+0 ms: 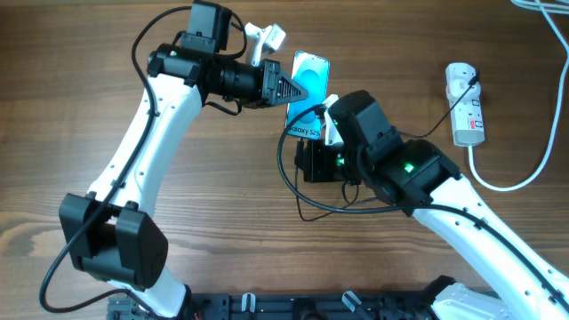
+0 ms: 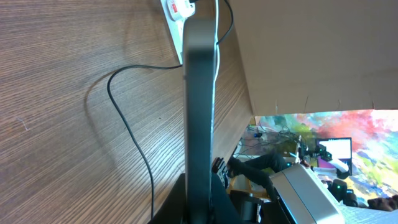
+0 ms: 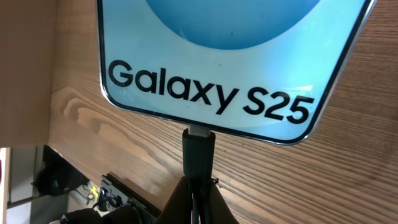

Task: Plug charger to phone and switch on socket
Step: 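Push the USB-C plug upward into the phone's port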

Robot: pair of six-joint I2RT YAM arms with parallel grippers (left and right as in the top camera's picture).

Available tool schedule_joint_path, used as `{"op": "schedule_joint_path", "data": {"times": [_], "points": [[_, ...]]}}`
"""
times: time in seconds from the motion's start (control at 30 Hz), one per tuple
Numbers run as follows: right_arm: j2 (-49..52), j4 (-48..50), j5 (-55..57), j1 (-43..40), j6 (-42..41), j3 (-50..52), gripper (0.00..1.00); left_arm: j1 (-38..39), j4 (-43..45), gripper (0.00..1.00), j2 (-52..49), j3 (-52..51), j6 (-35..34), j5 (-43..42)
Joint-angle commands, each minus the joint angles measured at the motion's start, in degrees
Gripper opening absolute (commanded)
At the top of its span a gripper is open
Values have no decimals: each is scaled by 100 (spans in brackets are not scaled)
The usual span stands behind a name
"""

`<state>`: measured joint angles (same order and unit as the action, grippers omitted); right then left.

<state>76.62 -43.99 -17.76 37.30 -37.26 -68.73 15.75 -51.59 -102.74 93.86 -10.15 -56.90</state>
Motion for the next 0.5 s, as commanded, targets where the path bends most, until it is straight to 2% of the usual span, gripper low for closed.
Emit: {"op": "schedule_joint_path", "data": {"times": [0.0,0.37,0.47], "points": [[-33,37,-9,-20,-20,-103,4,26,13,4,83,66,96,-197],[-33,-28,188,-26,-66,-103,5,28,13,4,83,66,96,-197],[-33,-20,188,-26,-92,-103,5,42,-15,4,83,66,341,-197]]}}
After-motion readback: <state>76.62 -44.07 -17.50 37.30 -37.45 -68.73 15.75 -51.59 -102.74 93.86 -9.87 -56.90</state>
